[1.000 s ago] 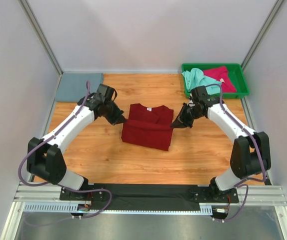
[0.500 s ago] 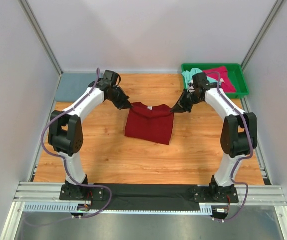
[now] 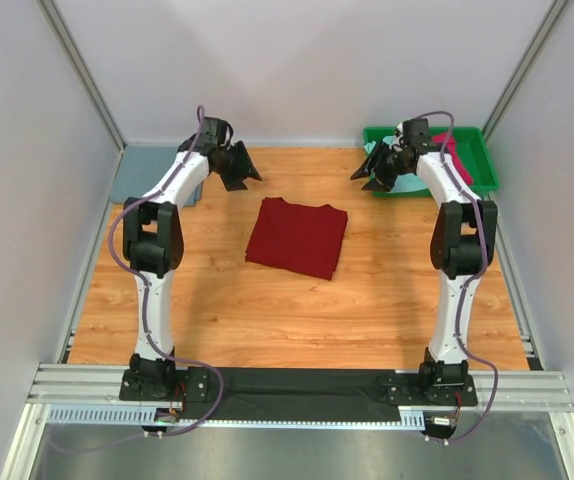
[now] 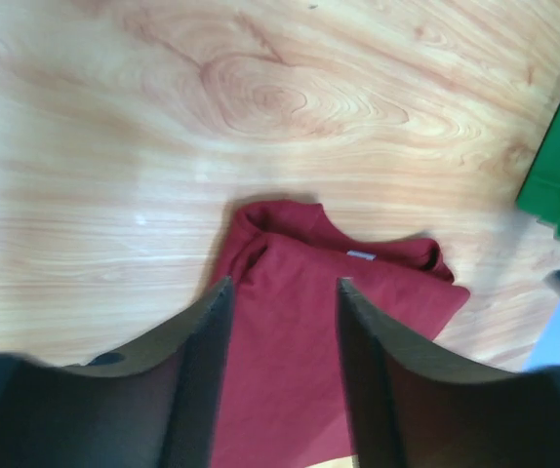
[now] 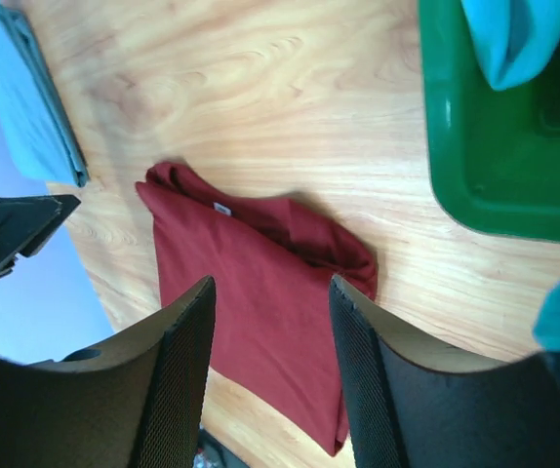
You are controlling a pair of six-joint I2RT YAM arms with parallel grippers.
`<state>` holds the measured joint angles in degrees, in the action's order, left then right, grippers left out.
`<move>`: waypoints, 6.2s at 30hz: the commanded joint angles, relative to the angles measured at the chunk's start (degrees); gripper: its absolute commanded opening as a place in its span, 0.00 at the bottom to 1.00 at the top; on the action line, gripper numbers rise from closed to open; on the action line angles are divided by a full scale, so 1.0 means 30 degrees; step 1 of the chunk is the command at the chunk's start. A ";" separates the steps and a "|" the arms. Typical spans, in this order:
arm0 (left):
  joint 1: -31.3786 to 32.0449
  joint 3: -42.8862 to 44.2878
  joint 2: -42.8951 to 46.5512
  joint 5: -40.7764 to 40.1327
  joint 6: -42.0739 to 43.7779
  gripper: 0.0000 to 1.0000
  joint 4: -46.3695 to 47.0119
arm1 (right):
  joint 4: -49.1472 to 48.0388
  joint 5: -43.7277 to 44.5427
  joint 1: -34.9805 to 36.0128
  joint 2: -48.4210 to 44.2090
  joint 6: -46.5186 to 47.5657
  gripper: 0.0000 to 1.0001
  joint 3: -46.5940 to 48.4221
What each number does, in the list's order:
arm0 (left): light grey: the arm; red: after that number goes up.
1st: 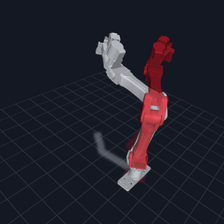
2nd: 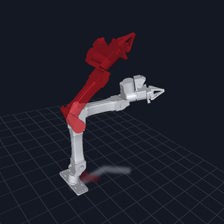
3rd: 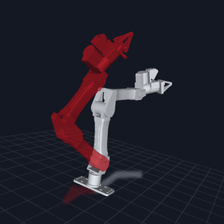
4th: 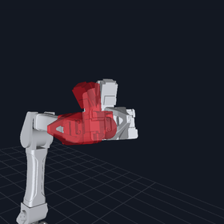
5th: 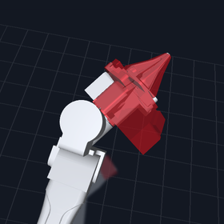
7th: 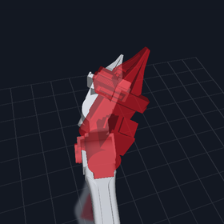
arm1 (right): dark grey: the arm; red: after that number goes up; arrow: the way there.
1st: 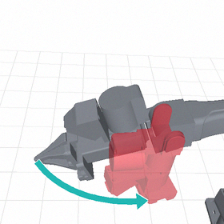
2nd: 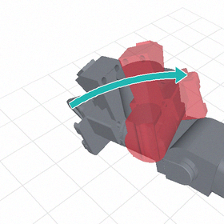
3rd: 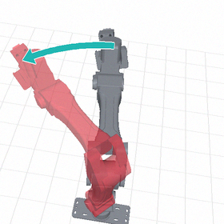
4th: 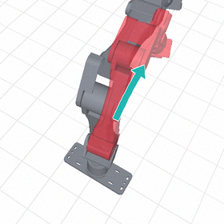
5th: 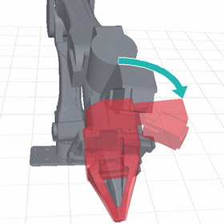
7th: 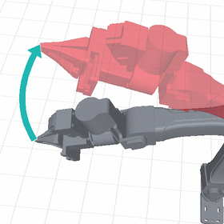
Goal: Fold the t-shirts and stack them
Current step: Fold the tshirt, then neatly place the folded tshirt to the corner
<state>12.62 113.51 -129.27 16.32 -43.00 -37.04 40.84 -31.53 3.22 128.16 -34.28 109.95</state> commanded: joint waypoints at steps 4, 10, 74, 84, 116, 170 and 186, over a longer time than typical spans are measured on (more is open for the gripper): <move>0.0128 -0.1268 0.4585 0.1412 0.5366 0.58 0.0827 | -0.1471 -0.0413 0.0916 -0.4303 0.2435 0.52 -0.2590; 0.1240 -0.6368 0.6206 0.4604 0.4699 0.39 0.5220 | -0.4260 -0.3112 0.2351 -0.4168 0.1733 0.25 -0.5445; 0.1594 -1.9295 2.8174 -0.4668 0.1065 0.58 -0.5256 | 0.0191 1.3022 1.1898 -0.9992 1.0017 0.66 -0.9694; 0.1623 -1.7012 3.1284 -1.1207 -0.1220 0.59 -0.9799 | -0.6257 2.1608 1.9168 -0.8593 1.8692 1.00 -1.2220; 0.0133 -1.0799 2.5750 -0.9926 -0.1604 0.84 -1.3380 | -0.8134 2.0062 1.9229 -0.3077 2.1067 0.02 -0.8142; 0.0099 -0.6292 0.0055 0.5785 -0.2167 0.00 0.4332 | -0.8253 1.3555 1.5976 -1.0021 1.5151 0.38 -1.1278; 0.0041 0.1971 0.2047 -0.6427 0.8852 0.00 -0.5055 | -0.5322 1.7131 1.3838 -2.1912 1.1927 0.89 -2.0384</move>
<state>12.95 113.45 -126.65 8.49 -26.35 -46.09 23.44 18.87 44.49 65.98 4.62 52.45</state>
